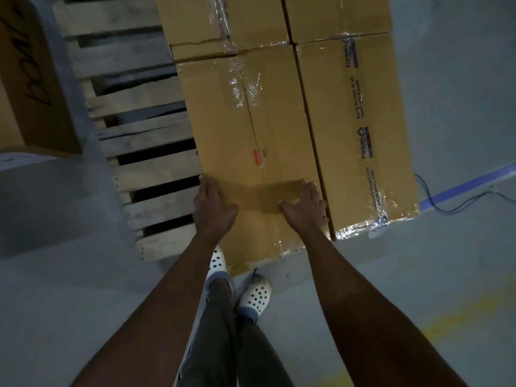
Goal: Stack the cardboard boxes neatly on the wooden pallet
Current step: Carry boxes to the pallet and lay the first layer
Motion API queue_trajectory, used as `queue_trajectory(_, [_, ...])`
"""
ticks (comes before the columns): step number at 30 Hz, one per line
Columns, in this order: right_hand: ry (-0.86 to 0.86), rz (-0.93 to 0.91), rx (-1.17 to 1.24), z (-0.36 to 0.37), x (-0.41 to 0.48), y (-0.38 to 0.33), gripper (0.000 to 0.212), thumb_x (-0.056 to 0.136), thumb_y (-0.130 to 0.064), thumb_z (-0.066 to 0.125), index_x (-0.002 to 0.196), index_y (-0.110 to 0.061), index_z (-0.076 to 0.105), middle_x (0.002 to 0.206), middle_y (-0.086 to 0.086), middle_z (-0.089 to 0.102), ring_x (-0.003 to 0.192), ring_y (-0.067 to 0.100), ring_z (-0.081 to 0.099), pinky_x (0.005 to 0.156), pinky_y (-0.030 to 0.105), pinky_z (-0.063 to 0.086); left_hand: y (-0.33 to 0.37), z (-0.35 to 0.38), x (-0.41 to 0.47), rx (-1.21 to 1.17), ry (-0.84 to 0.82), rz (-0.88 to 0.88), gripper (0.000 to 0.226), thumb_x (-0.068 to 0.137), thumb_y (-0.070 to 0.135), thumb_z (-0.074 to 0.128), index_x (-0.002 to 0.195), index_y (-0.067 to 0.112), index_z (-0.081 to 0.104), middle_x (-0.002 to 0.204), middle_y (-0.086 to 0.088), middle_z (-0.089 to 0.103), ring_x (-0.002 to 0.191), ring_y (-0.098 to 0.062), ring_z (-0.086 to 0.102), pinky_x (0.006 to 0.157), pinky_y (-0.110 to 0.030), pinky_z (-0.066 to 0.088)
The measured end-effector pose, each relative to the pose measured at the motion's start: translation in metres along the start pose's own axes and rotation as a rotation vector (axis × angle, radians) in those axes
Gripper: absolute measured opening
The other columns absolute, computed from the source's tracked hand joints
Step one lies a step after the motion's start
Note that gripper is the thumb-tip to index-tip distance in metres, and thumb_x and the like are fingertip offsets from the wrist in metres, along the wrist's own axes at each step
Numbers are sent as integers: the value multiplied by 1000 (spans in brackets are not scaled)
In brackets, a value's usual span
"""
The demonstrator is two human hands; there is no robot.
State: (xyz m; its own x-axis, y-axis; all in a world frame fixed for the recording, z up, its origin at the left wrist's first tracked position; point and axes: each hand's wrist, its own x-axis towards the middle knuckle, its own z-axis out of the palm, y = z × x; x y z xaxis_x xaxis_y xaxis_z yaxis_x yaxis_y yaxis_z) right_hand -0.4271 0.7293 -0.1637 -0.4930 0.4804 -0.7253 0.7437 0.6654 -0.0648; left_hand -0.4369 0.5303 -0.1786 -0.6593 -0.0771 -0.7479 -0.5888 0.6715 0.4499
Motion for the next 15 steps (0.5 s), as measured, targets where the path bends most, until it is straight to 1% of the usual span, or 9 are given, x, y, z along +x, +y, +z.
queue_trajectory(1, [-8, -18, -25, -1, 0, 3, 93, 90, -51, 63, 163, -32, 8, 171, -9, 1, 153, 29, 12, 116, 59, 19, 3, 3, -7, 124, 29, 62, 91, 89, 28, 64, 162, 15, 12, 171, -7, 4, 153, -35, 15, 116, -57, 31])
queue_trajectory(2, [-12, -35, -51, -2, 0, 7, 95, 89, -53, 64, 163, -34, 8, 171, -9, 1, 153, 29, 11, 116, 60, 18, 4, 7, -12, 208, 56, 122, 89, 89, 27, 63, 162, 13, 14, 171, -9, 1, 153, -35, 12, 115, -58, 30])
queue_trajectory(3, [-15, -46, -75, -2, 0, 9, 95, 89, -55, 64, 163, -35, 7, 171, -10, 0, 153, 29, 11, 115, 62, 18, 5, 11, -19, 266, 65, 158, 88, 89, 27, 63, 161, 12, 15, 171, -12, 0, 154, -36, 11, 115, -58, 29])
queue_trajectory(4, [-17, -51, -95, -3, 0, 11, 95, 88, -57, 63, 162, -37, 7, 171, -11, 0, 154, 29, 11, 115, 62, 17, 2, 16, -23, 294, 60, 155, 87, 89, 26, 63, 161, 12, 16, 170, -14, 0, 154, -36, 11, 115, -59, 29])
queue_trajectory(7, [-19, -59, -111, -2, 3, 13, 92, 89, -61, 60, 161, -41, 8, 171, -12, -1, 154, 29, 10, 115, 64, 15, -7, 24, -29, 333, -10, 22, 88, 91, 29, 61, 161, 14, 11, 169, -15, 1, 152, -39, 14, 114, -62, 32])
queue_trajectory(9, [-22, -69, -123, -3, 5, 13, 90, 89, -62, 58, 161, -40, 9, 171, -11, 0, 153, 30, 11, 114, 64, 15, -15, 28, -29, 431, -23, 1, 89, 95, 33, 56, 162, 16, 1, 169, -13, -1, 153, -39, 13, 113, -66, 32])
queue_trajectory(11, [-14, -79, -140, -7, 6, 13, 89, 89, -61, 59, 161, -37, 14, 170, -6, 6, 151, 31, 15, 113, 63, 17, -19, 29, -27, 556, -26, -12, 85, 100, 37, 49, 162, 18, -5, 169, -12, -1, 154, -38, 9, 114, -67, 27])
queue_trajectory(13, [28, -73, -120, -11, 8, 9, 88, 87, -58, 63, 159, -31, 21, 165, 2, 17, 148, 32, 21, 112, 59, 20, -20, 28, -25, 600, -18, -33, 81, 101, 38, 44, 163, 18, -5, 169, -11, 2, 153, -38, 9, 114, -67, 27])
queue_trajectory(15, [73, -30, -46, -16, 12, 2, 88, 88, -55, 65, 158, -24, 23, 159, 7, 21, 144, 33, 24, 112, 55, 23, -14, 24, -26, 582, -24, -62, 78, 101, 39, 44, 163, 19, 1, 169, -9, 8, 152, -38, 14, 112, -65, 30])
